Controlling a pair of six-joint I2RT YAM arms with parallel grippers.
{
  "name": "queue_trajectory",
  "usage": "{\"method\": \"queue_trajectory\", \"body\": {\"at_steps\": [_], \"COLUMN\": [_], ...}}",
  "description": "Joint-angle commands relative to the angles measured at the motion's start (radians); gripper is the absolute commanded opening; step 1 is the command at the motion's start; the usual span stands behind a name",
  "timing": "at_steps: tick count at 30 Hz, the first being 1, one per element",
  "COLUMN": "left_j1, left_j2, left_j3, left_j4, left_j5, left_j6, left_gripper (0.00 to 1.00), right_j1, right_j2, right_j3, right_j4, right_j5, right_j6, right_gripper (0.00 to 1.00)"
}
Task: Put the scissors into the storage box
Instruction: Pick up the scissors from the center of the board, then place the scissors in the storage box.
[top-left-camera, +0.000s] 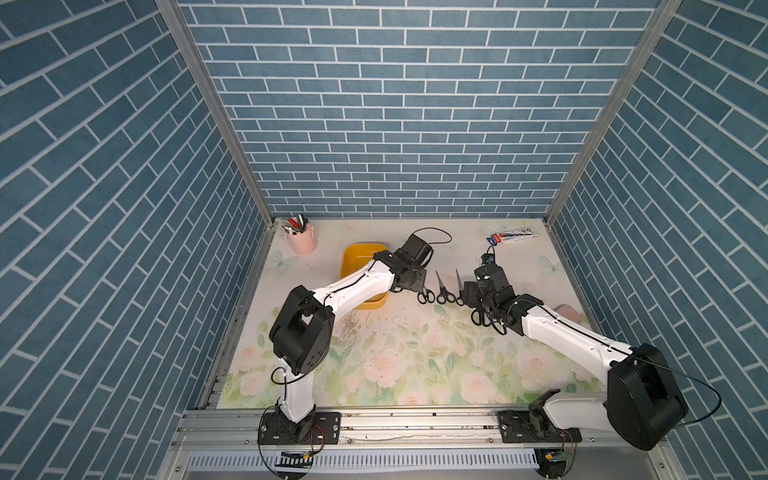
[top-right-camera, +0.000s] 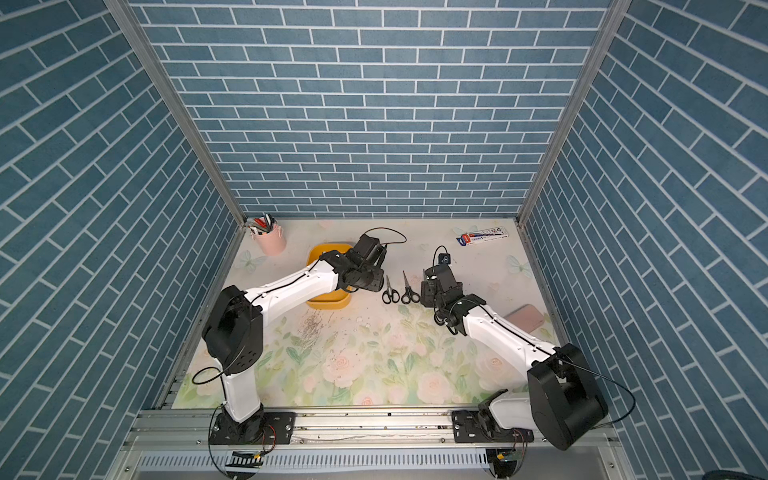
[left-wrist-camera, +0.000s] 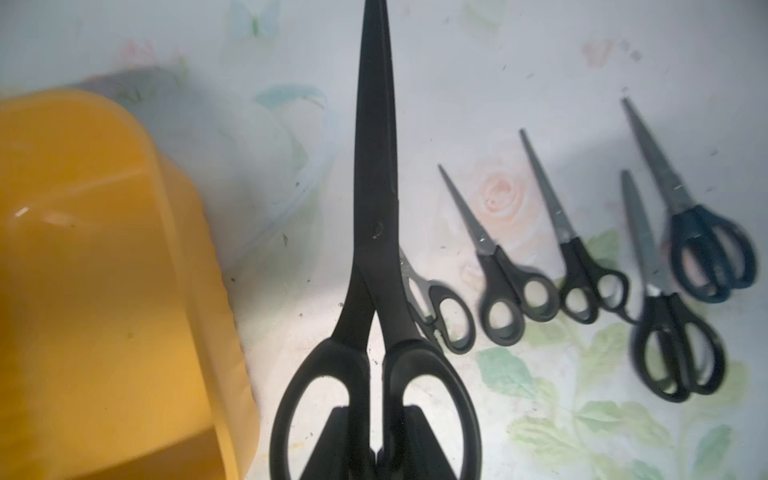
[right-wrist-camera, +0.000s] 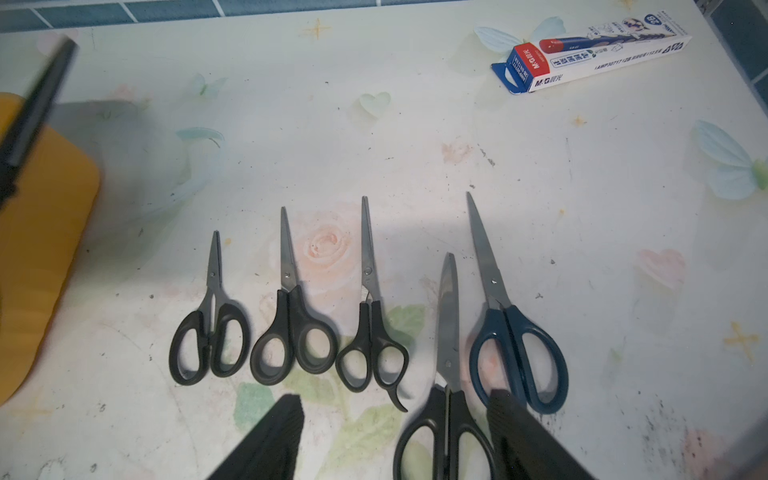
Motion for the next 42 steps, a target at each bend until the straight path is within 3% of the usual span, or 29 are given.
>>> {"method": "queue_trajectory", "body": {"at_steps": [1, 7, 12, 31, 35, 37, 42], "left_j1": [0.044, 0.171, 0.261, 0.303, 0.303, 0.303, 0.302], "left_j2": [-0.078, -0.198, -0.211, 0.009, -0.003, -0.008, -0.040], "left_j3": [-0.033, -0.193, -0.301, -0.277, -0.275, -0.274, -0.261], "left_j4": [-0.027, -0.005, 0.027, 0.065, 0.067, 0.065, 0.050], "left_j5": [-0.025, -0.044, -0.017, -0.047, -0.050, -0.045, -0.030], "left_j6": [-0.031, -0.033, 0.010, 0.061, 0.056, 0.054, 0.043], "left_gripper": [0.00, 0.00, 0.00, 0.00, 0.11, 0.35, 0.47], "right_j1": [0.004, 0.020, 0.035, 0.054, 0.054, 0.053, 0.054], "right_j2": [-0.007, 0.024, 0.066, 0.054, 0.070, 0.078, 0.091], "right_j3": [0.003, 0.018, 0.047, 0.001, -0.001, 0.004, 0.019], "right_j4": [0.017, 0.043, 0.042, 0.051, 0.058, 0.060, 0.066], "right_j5": [-0.019, -0.067, -0.087, -0.075, -0.077, -0.076, -0.074], "right_j6": [-0.017, -0.050, -0.055, -0.058, -0.062, -0.065, -0.070], "right_gripper": [0.75, 0.74, 0.74, 0.74, 0.74, 0.74, 0.74]}}
